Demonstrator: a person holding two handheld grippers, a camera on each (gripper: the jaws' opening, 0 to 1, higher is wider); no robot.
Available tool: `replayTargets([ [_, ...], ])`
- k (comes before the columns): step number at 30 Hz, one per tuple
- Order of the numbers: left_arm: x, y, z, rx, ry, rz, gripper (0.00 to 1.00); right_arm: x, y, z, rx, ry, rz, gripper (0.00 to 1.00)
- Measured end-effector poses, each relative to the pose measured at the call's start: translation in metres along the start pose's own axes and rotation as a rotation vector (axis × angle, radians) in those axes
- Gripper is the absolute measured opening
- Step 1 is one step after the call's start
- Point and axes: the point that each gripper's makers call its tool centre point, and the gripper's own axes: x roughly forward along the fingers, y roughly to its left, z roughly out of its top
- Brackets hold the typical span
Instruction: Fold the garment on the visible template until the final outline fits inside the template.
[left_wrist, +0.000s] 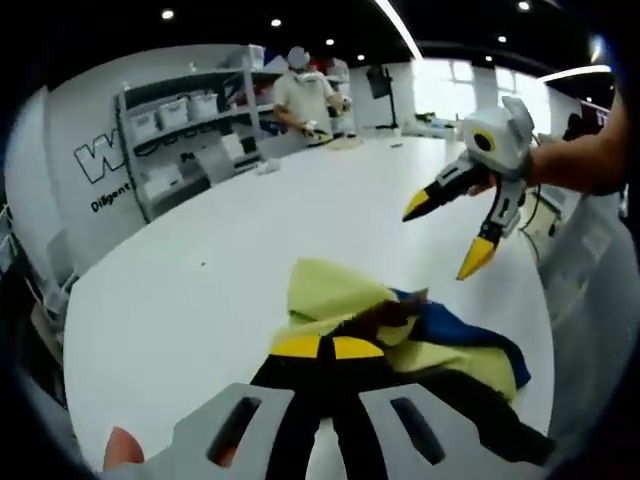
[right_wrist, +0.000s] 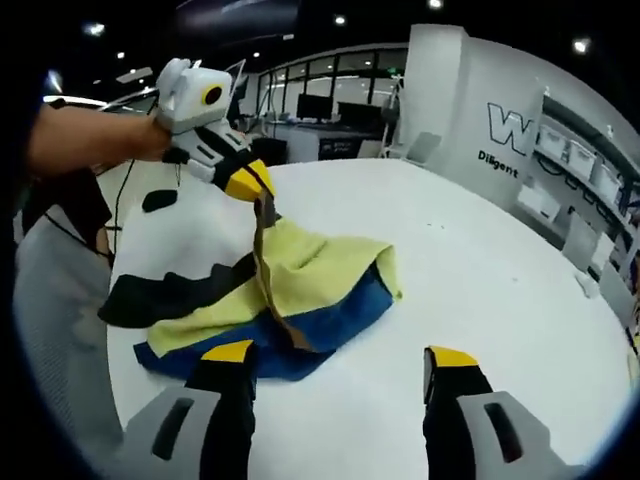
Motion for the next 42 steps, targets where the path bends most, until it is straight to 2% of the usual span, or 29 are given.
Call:
replayTargets([
  [7, -0.001, 0.009, 0.005, -0.047, -0.025, 0.021, 0.00, 0.016, 0.003, -0.004, -0.165, 0.028, 0.005, 0.61],
  [10, -0.001, 0.011, 0.006, -0.059, -0.031, 0.026, 0.00, 0.023, 0.006, -0.009, -0.204, 0.039, 0.013, 0.57],
  [14, -0.002, 0.014, 0.006, -0.075, -0.038, 0.033, 0.00, 0.031, 0.004, -0.012, -0.312, 0.045, 0.007, 0.50],
  [18, -0.002, 0.016, 0.007, -0.098, -0.045, 0.035, 0.00, 0.044, -0.003, -0.014, -0.468, 0.053, -0.032, 0.47],
  [21, -0.002, 0.016, 0.008, -0.104, -0.049, 0.037, 0.00, 0.048, -0.002, -0.012, -0.516, 0.043, -0.028, 0.44],
  [24, -0.002, 0.018, 0.008, -0.111, -0.049, 0.039, 0.00, 0.051, 0.001, -0.008, -0.543, 0.027, -0.020, 0.37],
  [28, -0.002, 0.018, 0.008, -0.113, -0.049, 0.040, 0.00, 0.055, 0.004, -0.001, -0.565, -0.004, -0.016, 0.34],
  [42, -0.004, 0.024, 0.011, -0.118, -0.056, 0.050, 0.00, 0.071, 0.018, 0.000, -0.707, 0.005, 0.055, 0.12],
])
